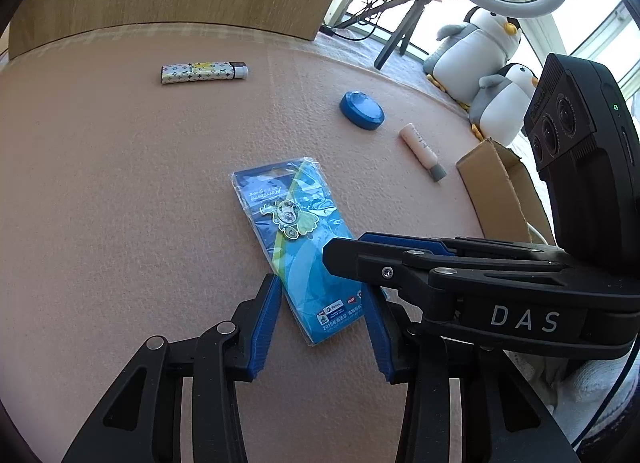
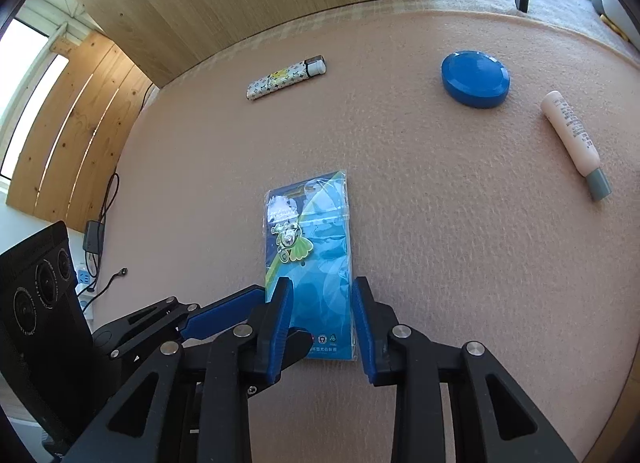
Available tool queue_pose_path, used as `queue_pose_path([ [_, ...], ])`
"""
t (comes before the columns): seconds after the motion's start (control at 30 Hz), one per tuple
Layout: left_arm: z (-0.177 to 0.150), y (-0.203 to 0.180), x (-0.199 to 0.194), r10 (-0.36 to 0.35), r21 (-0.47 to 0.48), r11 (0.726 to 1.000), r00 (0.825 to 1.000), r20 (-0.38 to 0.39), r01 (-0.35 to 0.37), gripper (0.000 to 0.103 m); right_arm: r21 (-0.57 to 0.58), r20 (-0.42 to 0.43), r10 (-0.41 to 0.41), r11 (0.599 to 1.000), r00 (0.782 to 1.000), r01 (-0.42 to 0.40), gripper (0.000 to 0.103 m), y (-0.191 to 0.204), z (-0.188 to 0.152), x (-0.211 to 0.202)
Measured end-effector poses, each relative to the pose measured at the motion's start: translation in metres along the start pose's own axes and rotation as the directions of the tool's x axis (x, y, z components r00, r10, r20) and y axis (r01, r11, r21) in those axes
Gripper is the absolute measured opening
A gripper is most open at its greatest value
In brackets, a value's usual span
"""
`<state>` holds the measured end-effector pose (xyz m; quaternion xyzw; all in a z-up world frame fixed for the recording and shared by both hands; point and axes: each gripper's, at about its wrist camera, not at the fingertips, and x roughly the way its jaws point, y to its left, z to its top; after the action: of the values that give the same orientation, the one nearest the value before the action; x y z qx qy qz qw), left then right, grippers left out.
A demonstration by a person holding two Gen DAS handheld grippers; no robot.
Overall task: Organize objects
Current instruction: 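Carry the blue card over the box with both grippers and release it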
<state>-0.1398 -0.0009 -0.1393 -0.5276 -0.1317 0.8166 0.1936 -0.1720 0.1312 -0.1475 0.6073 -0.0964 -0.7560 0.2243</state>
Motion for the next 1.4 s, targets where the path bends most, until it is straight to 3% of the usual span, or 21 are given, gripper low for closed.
queue_pose_path([
  [0.27, 0.005, -0.053, -0.009, -0.043, 0.072, 0.997, 0.999, 0.026, 0.041, 0.044, 0.027, 0.082, 0.020, 0.999, 0.996, -0.023, 0.028, -0.022, -0.018, -0.050],
  [0.43, 0.010, -0.101, -0.006, -0.078, 0.147, 0.986, 0.996, 0.031, 0.073, 0.044, 0.037, 0.157, -0.015, 0.999, 0.988, 0.009, 0.028, -0.042, -0.028, -0.091],
  [1.0, 0.030, -0.254, 0.048, -0.189, 0.324, 0.928, 0.982, -0.020, 0.185, 0.044, 0.195, 0.313, -0.115, 0.979, 0.943, 0.055, 0.028, -0.155, -0.056, -0.198],
  [1.4, 0.040, -0.306, 0.086, -0.203, 0.363, 0.909, 0.978, -0.042, 0.204, 0.044, 0.248, 0.335, -0.178, 0.964, 0.925, 0.095, 0.028, -0.214, -0.058, -0.228],
])
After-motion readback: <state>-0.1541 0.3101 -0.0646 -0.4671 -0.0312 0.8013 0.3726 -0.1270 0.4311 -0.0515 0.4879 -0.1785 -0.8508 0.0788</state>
